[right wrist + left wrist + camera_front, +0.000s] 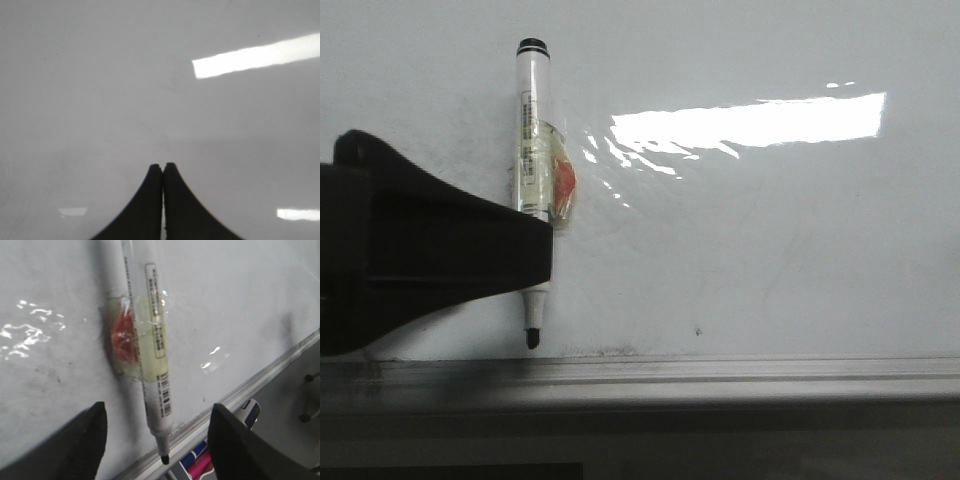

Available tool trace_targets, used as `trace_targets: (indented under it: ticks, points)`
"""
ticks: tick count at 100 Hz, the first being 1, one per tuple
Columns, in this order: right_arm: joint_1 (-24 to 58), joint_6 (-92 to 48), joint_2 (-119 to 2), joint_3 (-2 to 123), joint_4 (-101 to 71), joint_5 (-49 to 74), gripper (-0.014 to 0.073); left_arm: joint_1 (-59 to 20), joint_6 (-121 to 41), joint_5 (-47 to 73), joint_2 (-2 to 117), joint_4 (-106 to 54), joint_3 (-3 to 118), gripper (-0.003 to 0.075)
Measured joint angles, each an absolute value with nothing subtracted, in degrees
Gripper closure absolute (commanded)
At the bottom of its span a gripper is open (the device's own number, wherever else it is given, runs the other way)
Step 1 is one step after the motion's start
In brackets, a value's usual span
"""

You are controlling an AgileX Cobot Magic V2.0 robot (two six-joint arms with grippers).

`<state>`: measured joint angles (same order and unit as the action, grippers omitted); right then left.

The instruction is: Write number 9 on whiteboard

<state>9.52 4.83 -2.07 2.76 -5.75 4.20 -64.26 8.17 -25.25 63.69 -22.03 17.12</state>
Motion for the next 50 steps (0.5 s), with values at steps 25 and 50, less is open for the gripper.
trace_targets:
  ticks: [25, 50]
  points:
    - [9.5, 4.8, -2.1, 2.8, -5.8, 4.2, 0.0657, -64.6, 9.0, -30.0, 67.9, -20.8, 17.3, 0.0311]
    - [9.5, 4.8, -2.1, 2.8, -5.8, 4.2, 0.0657, -65.0, 9.0, -33.6, 70.9, -21.3, 17.7, 0.0412]
